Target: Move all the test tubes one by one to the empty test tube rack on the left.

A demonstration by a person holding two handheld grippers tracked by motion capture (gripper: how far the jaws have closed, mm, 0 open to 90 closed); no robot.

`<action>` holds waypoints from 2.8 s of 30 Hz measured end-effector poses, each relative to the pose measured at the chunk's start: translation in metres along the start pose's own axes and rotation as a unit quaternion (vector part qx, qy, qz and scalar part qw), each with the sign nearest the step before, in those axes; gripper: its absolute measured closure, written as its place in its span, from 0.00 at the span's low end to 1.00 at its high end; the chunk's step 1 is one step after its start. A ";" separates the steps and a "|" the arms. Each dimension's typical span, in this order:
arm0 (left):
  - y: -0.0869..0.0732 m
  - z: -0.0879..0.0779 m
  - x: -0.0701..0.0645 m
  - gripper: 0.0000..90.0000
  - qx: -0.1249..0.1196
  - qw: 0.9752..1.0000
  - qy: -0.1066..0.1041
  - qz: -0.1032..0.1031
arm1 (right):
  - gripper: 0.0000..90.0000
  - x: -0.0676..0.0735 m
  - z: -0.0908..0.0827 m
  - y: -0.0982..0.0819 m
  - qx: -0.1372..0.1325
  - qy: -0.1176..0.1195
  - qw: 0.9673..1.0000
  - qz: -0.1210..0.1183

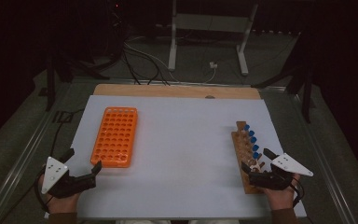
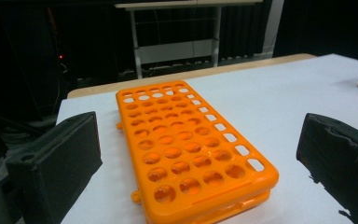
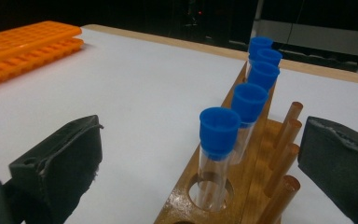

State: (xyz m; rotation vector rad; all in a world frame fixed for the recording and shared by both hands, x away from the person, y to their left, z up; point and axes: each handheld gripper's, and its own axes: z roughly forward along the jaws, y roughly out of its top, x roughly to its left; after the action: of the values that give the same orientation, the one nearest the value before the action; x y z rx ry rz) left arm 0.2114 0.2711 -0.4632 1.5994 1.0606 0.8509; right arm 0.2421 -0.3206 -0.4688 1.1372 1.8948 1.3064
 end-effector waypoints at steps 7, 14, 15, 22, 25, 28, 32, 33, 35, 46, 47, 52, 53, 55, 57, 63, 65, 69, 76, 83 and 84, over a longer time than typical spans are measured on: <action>-0.001 -0.001 0.001 0.01 -0.002 1.000 0.002 -0.006 | 0.00 -0.001 -0.001 0.000 -0.011 0.004 1.000 0.002; -0.002 -0.001 0.003 0.01 -0.001 1.000 0.006 -0.013 | 0.01 0.000 -0.007 0.006 -0.014 0.001 1.000 0.000; -0.002 -0.001 0.004 0.01 -0.001 1.000 0.006 -0.015 | 0.01 0.001 -0.007 0.007 -0.012 0.001 1.000 -0.002; -0.003 -0.001 0.005 0.01 -0.001 1.000 0.007 -0.022 | 0.19 0.005 -0.014 0.008 -0.001 -0.012 1.000 -0.019; -0.003 -0.001 0.005 0.01 -0.001 1.000 0.006 -0.024 | 0.28 0.006 -0.015 0.008 0.009 -0.014 1.000 -0.024; -0.003 -0.001 0.005 0.01 -0.001 1.000 0.006 -0.025 | 0.40 0.004 -0.011 0.005 0.029 -0.021 0.999 -0.017; -0.003 0.000 0.005 0.01 0.000 1.000 0.006 -0.023 | 0.56 0.000 -0.008 0.001 0.043 -0.013 0.999 -0.013; -0.004 0.000 0.005 0.01 0.001 1.000 0.005 -0.023 | 0.59 -0.001 -0.008 0.001 0.044 -0.009 0.999 -0.012; -0.004 0.001 0.005 0.01 0.001 1.000 0.005 -0.024 | 0.66 -0.002 -0.007 0.000 0.043 -0.006 0.999 -0.012; -0.004 0.002 0.005 0.01 0.003 1.000 -0.008 -0.027 | 0.83 -0.001 -0.002 0.000 0.049 0.000 0.999 -0.023; -0.004 0.002 0.005 0.01 0.003 1.000 -0.010 -0.028 | 0.84 -0.001 -0.002 0.000 0.048 -0.001 0.999 -0.023; -0.006 0.003 0.005 0.01 -0.005 1.000 -0.019 -0.020 | 0.85 -0.004 -0.004 0.000 0.046 -0.002 0.999 -0.014; -0.006 0.003 0.005 0.01 -0.006 1.000 -0.020 -0.019 | 0.85 -0.006 -0.004 0.000 0.044 -0.002 0.999 -0.010; -0.007 0.004 0.005 0.01 -0.006 0.999 -0.028 -0.017 | 0.85 -0.007 -0.005 0.001 0.043 -0.003 0.999 -0.008; -0.007 0.005 0.004 0.01 -0.005 0.999 -0.036 -0.019 | 0.85 -0.007 -0.006 0.001 0.041 -0.004 0.999 -0.006; -0.003 0.005 0.003 0.01 -0.010 0.999 -0.046 -0.019 | 0.85 -0.006 -0.007 0.007 0.036 -0.003 0.999 -0.008; -0.001 0.006 0.003 0.01 -0.011 0.998 -0.050 -0.022 | 0.85 -0.005 -0.007 0.010 0.035 -0.003 0.999 -0.010; 0.003 0.007 0.002 0.01 -0.009 0.998 -0.055 -0.018 | 0.85 -0.003 -0.008 0.016 0.034 0.001 0.999 -0.016; 0.011 0.012 -0.001 0.01 -0.010 0.997 -0.072 -0.017 | 0.85 -0.002 -0.010 0.025 0.036 0.004 0.999 -0.020; 0.019 0.012 0.000 0.01 -0.016 0.997 -0.080 -0.013 | 0.85 -0.005 -0.018 0.038 0.029 0.008 0.999 -0.022; 0.020 0.012 0.000 0.01 -0.017 0.996 -0.082 -0.012 | 0.85 -0.005 -0.018 0.039 0.028 0.008 0.999 -0.023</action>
State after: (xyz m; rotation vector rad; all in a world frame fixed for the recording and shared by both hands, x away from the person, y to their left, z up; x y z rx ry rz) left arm 0.2271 0.2649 -0.4470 1.5960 0.9435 0.7056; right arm 0.2422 -0.3267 -0.4259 1.1072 1.9686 1.2470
